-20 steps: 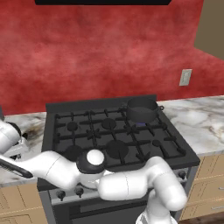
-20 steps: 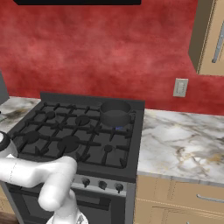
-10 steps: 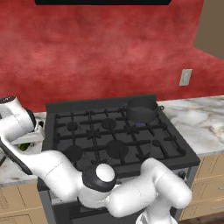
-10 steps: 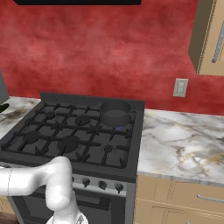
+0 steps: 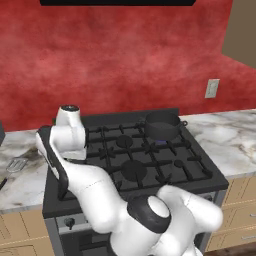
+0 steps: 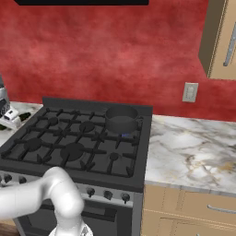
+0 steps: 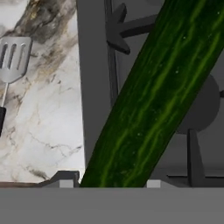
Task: Put the cucumber and eggplant in the pot. Retrieve the spatula and lightly stir the vegetables in the pot.
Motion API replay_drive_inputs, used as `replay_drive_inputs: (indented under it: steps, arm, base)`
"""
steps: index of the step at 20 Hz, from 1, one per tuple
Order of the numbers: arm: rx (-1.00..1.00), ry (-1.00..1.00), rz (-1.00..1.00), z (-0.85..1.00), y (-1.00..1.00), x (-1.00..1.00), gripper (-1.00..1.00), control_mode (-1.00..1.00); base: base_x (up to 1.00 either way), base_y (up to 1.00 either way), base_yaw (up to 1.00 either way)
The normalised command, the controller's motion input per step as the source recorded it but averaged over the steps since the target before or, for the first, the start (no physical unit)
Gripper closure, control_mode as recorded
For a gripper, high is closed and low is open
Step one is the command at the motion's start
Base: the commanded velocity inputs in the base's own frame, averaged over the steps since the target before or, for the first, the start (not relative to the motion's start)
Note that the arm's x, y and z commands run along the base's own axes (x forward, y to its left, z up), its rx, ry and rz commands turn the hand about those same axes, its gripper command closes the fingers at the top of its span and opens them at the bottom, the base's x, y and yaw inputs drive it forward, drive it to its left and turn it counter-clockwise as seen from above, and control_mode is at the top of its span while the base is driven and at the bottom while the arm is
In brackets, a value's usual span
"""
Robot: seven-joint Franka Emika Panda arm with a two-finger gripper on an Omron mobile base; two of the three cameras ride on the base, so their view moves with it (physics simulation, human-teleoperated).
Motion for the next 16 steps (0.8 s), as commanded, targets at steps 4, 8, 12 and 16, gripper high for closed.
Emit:
replay_drive_inputs:
  steps: [4,8,12,16]
  arm:
    - [0.15,0.15,0.02,0.04,-1.00,0.57,1.00,-1.00]
    - [0.14,0.16,0.06,0.00,-1.00,0.70,1.00,-1.00]
    - [0.10,0.15,0.13,0.00,-1.00,0.46,1.00,-1.00]
    - [0.03,0.06,0.18,0.11,-1.00,0.19,1.00,-1.00]
  base:
    - [0.00,0.00,0.00]
    - [0.00,0.00,0.00]
    - [0.00,0.00,0.00]
    - [0.00,0.00,0.00]
